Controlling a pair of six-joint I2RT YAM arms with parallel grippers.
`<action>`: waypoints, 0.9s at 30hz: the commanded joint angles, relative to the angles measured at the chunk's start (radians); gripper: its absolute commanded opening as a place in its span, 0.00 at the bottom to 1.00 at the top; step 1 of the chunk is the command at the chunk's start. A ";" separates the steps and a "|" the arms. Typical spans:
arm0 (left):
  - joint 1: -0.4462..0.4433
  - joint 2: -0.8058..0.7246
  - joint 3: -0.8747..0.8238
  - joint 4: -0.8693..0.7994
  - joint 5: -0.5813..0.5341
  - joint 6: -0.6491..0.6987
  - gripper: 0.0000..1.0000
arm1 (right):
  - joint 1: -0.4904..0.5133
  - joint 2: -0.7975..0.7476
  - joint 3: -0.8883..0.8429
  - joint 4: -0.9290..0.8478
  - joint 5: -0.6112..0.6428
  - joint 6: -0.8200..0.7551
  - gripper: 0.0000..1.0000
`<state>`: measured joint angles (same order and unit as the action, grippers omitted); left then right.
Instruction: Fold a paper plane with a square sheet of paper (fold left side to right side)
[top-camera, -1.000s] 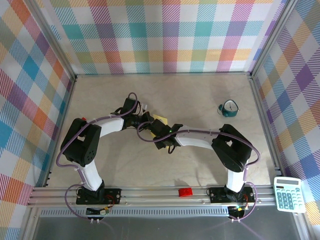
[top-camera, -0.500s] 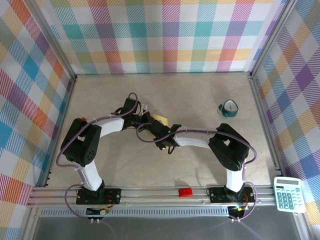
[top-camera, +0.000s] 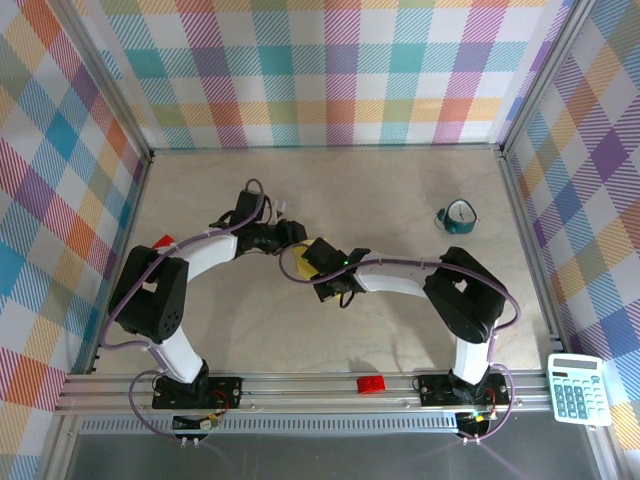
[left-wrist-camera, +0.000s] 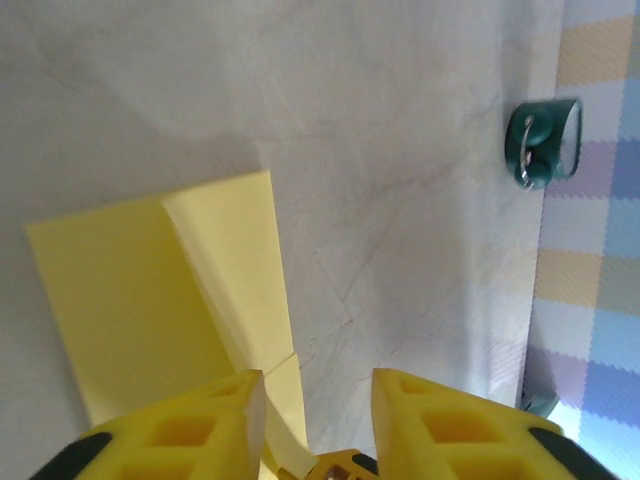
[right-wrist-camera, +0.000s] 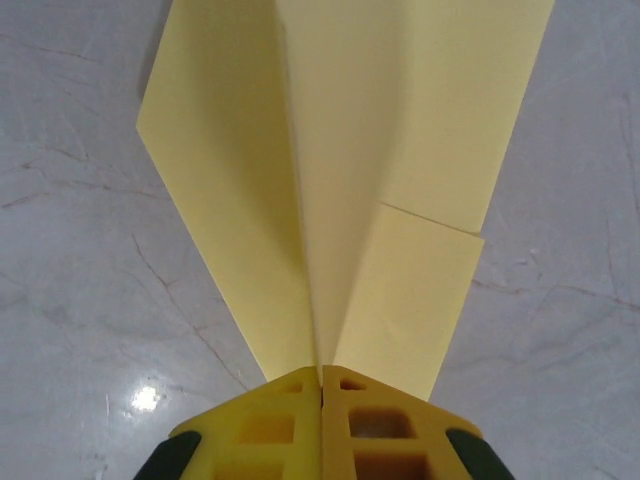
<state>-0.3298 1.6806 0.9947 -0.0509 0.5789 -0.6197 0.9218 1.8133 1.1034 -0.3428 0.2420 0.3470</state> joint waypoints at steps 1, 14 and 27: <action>0.064 -0.072 -0.029 -0.046 0.010 0.043 0.39 | -0.058 -0.071 -0.037 0.070 -0.180 0.029 0.00; 0.119 -0.133 -0.142 -0.010 0.073 0.059 0.44 | -0.226 -0.053 -0.156 0.284 -0.677 0.083 0.00; 0.008 -0.071 -0.181 0.051 0.059 0.022 0.45 | -0.274 0.039 -0.182 0.396 -0.812 0.135 0.00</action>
<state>-0.3050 1.5833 0.8272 -0.0330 0.6285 -0.5854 0.6548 1.8378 0.9390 -0.0013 -0.5110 0.4606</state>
